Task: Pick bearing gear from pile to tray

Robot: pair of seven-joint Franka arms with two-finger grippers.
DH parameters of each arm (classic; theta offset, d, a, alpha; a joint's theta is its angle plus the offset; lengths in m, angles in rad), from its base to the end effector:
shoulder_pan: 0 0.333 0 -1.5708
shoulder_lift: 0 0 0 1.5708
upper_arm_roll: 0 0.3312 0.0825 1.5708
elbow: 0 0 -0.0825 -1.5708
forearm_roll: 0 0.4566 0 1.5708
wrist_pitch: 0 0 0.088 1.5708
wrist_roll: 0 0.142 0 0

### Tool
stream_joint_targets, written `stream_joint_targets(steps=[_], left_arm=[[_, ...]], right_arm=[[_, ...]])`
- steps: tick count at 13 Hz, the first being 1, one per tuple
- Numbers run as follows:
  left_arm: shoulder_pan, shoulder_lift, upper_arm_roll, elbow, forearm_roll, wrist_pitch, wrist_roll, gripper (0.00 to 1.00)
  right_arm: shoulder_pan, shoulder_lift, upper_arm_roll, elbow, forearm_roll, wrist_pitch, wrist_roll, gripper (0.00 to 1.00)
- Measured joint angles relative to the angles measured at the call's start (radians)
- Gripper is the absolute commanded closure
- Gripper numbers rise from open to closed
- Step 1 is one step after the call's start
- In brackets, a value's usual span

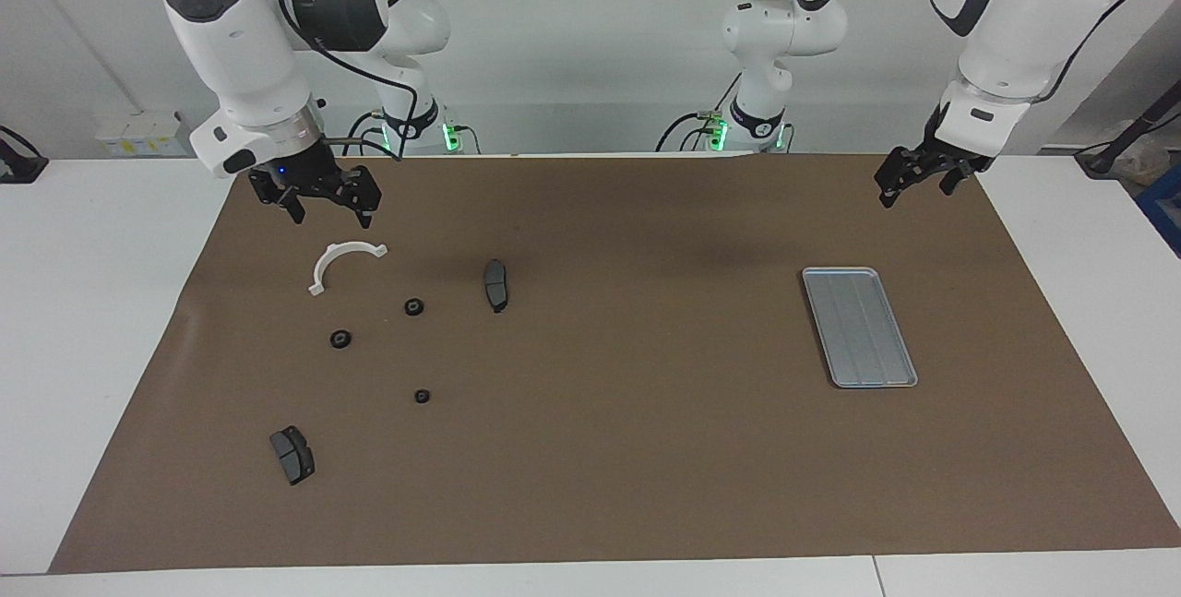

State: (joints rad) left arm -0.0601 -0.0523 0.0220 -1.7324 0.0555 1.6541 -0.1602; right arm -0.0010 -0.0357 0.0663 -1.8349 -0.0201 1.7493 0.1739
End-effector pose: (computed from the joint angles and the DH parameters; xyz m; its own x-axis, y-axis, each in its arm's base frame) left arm 0.6121 -0.0156 0.5562 0.9930 0.1169 -0.0172 0.1158 -0.9916 -0.0575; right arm 0.6137 0.0380 0.4977 0.9934 -0.1050 -0.0455 -0.1037 -0.9941 0.0303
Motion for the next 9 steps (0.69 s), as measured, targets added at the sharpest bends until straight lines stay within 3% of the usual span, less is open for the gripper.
stream_joint_targets(steps=[6, 9], left_arm=[[0.000, 0.000, 0.000, 0.000, 0.000, 0.000, 0.000, 0.00], [0.000, 0.000, 0.000, 0.000, 0.000, 0.000, 0.000, 0.00]], right_arm=[[0.027, -0.008, 0.003, -0.188, 0.001, 0.182, 0.000, 0.00], [0.055, -0.002, 0.004, -0.325, 0.001, 0.342, 0.000, 0.00]])
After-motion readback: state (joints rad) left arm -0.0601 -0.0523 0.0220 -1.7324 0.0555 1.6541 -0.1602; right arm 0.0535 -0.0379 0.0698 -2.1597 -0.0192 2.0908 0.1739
